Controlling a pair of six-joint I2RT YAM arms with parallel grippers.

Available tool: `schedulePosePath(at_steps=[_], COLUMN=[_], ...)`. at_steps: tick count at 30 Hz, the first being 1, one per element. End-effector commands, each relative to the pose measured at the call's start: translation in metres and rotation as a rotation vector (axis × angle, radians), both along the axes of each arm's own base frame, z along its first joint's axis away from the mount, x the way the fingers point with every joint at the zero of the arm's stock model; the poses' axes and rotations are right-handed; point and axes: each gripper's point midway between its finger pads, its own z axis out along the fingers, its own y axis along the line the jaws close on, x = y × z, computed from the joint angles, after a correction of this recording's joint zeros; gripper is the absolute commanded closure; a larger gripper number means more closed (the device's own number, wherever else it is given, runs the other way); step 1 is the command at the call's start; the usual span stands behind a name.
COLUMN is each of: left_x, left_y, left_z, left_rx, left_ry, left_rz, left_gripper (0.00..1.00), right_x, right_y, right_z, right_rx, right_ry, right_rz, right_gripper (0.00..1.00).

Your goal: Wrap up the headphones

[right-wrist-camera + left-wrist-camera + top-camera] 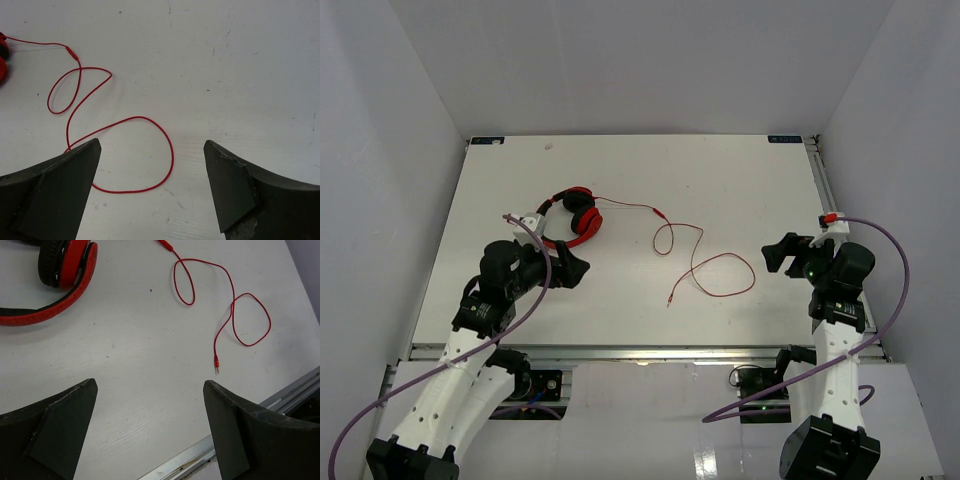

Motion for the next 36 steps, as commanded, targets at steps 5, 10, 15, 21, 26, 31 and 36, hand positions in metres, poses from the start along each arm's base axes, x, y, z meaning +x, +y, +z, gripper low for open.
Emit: schedulePosePath(at_steps=[5, 10, 15, 21, 26, 31, 36], left_x=[0.006, 0.024, 0.068, 0.119, 0.155, 0.179, 0.186], left_y=[0.000, 0.009, 0.047, 0.113, 0.124, 0.131, 0.135], left_z=[0.021, 0.019, -0.013, -0.061, -0.090, -0.113, -0.127], left_rx=[-0.026, -0.100, -0.139, -0.130, -0.070, 0.008, 0.075], left_ry=[-0.003, 0.147, 0.374, 0.581, 0.695, 0.744, 0.752], left_rz=[0.034, 0.209, 0.363, 0.603, 0.616, 0.574, 0.543], left_gripper=[0.02, 0.02, 0.02, 0.09, 0.13, 0.17, 0.25], right_x=[-0.049, -0.043, -0.047, -0.048, -0.048, -0.047, -0.046], right_y=[0.075, 0.074, 0.076, 0.077, 0.078, 0.077, 0.077], right_z=[0.028, 0.007, -0.006, -0.002, 0.000, 0.001, 0.000], right_rx=[-0.183, -0.169, -0.161, -0.172, -0.175, -0.188, -0.183], right_ry=[-0.262, -0.204, -0.195, -0.213, -0.221, -0.224, -0.220], right_rz=[0.721, 0.741, 0.760, 0.758, 0.762, 0.757, 0.759], right_gripper=[0.10, 0.02, 0.00, 0.00, 0.00, 0.00, 0.01])
